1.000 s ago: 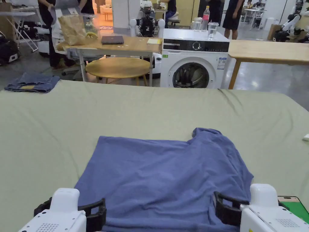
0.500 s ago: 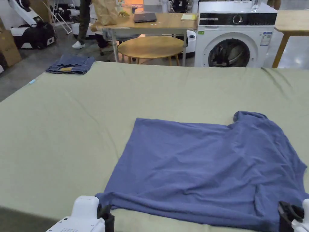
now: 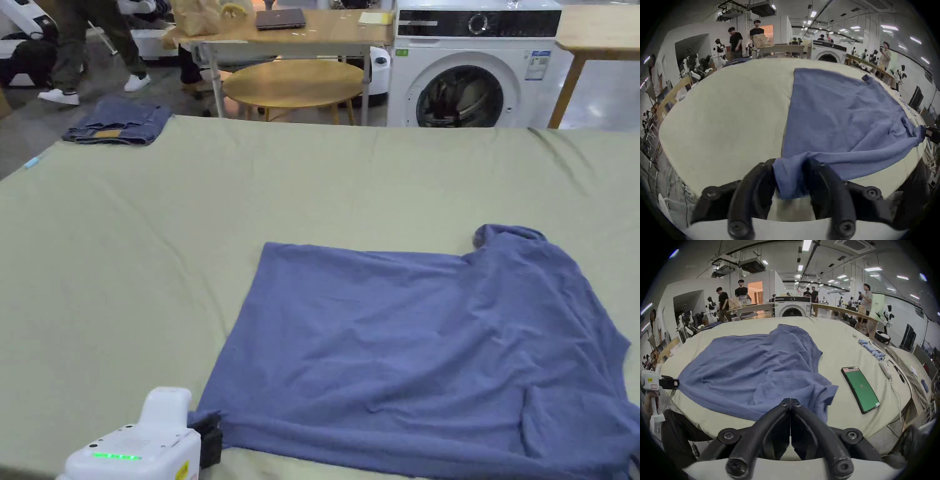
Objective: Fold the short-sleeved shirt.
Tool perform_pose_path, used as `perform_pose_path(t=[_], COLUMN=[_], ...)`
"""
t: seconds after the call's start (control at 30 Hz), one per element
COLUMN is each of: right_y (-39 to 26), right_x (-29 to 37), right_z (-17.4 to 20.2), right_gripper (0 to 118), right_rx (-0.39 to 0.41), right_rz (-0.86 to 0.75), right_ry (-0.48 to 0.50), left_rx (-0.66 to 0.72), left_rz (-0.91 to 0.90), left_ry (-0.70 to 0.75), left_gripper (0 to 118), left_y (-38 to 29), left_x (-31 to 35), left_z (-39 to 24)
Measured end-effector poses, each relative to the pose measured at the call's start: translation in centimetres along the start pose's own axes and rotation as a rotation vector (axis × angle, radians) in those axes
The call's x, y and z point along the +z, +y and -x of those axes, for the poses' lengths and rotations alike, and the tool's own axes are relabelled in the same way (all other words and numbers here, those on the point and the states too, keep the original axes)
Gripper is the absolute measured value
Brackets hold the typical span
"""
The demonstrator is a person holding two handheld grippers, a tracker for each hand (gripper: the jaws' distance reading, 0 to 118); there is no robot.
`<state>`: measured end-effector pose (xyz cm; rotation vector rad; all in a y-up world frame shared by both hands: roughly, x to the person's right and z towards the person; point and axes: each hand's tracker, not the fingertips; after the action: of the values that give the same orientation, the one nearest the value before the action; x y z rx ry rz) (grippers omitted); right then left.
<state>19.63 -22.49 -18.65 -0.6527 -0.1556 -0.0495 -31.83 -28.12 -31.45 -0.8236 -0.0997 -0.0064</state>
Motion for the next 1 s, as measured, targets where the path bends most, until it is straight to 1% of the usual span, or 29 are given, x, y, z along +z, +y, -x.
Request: perform_pose_path(t=[0.03,0.1,0.17,0.2,0.23,0.27,0.3,0.33,0.43,0.53,0.57,0.6,0.63,0.67,0.7,0.83,0.87,1.0], right_y=[0.0,0.0,-0.3,-0.5,-0.6,-0.7,-0.8,-1.0,-1.2,-0.9,-0.9,-0.7,-0.5,-0.4,-0.2,2.4,3.7,8.8], right_x=[0.3,0.8,1.2,1.2,1.2,1.0,0.5,0.1,-1.3,-3.6,-4.3,-4.6,-4.8,-4.9,-4.6,-2.5,-2.0,-4.0], right_z=[-0.4,-1.1,-2.0,-2.5,-3.1,-3.5,-3.7,-3.6,-3.3,-3.5,-3.8,-4.1,-4.5,-4.7,-5.1,-5.4,-4.9,-4.9], right_gripper=[0,0,0,0,14,48,89,118,118,118,109,77,3,3,3,3,3,3], right_rx=[0.002,0.012,0.014,0.012,0.004,-0.004,-0.011,-0.005,0.025,0.019,-0.004,-0.04,-0.07,-0.092,-0.105,-0.074,-0.062,-0.047], right_rz=[0.002,0.003,0.003,0.0,0.001,0.03,0.067,0.062,0.054,0.072,0.097,0.098,0.103,0.099,0.068,-0.007,-0.028,-0.065], right_ry=[-0.014,-0.046,-0.074,-0.078,-0.068,-0.054,-0.039,-0.041,-0.052,-0.039,-0.007,0.025,0.018,0.016,0.042,0.053,0.058,0.059], left_rx=[0.0,-0.001,-0.045,-0.044,-0.038,-0.035,-0.031,-0.023,-0.015,-0.013,-0.013,-0.014,-0.012,-0.014,-0.019,-0.06,-0.078,-0.11], left_rz=[-0.007,-0.03,-0.04,-0.043,-0.048,-0.054,-0.054,-0.054,-0.053,-0.046,-0.043,-0.039,-0.035,-0.029,-0.027,-0.046,-0.065,-0.102], left_ry=[-0.006,-0.002,0.0,0.004,0.004,0.002,0.004,0.0,0.002,0.005,0.008,0.012,0.015,0.014,0.009,0.045,0.057,0.049], left_gripper=[4,4,4,4,4,4,4,4,4,4,4,4,4,4,4,4,4,4], left_y=[0.3,0.8,0.3,0.4,0.5,0.5,0.5,0.7,0.7,0.6,0.6,0.6,0.7,0.7,0.8,3.2,4.3,9.8], left_x=[0.9,2.0,3.4,3.6,3.7,4.7,4.9,4.9,5.0,4.8,4.7,4.7,4.6,4.6,4.8,6.4,6.6,5.3], left_z=[-0.3,-1.0,-1.7,-1.8,-1.8,-2.6,-2.8,-2.8,-2.9,-3.0,-3.1,-3.1,-3.1,-2.9,-3.0,-3.8,-4.1,-5.5])
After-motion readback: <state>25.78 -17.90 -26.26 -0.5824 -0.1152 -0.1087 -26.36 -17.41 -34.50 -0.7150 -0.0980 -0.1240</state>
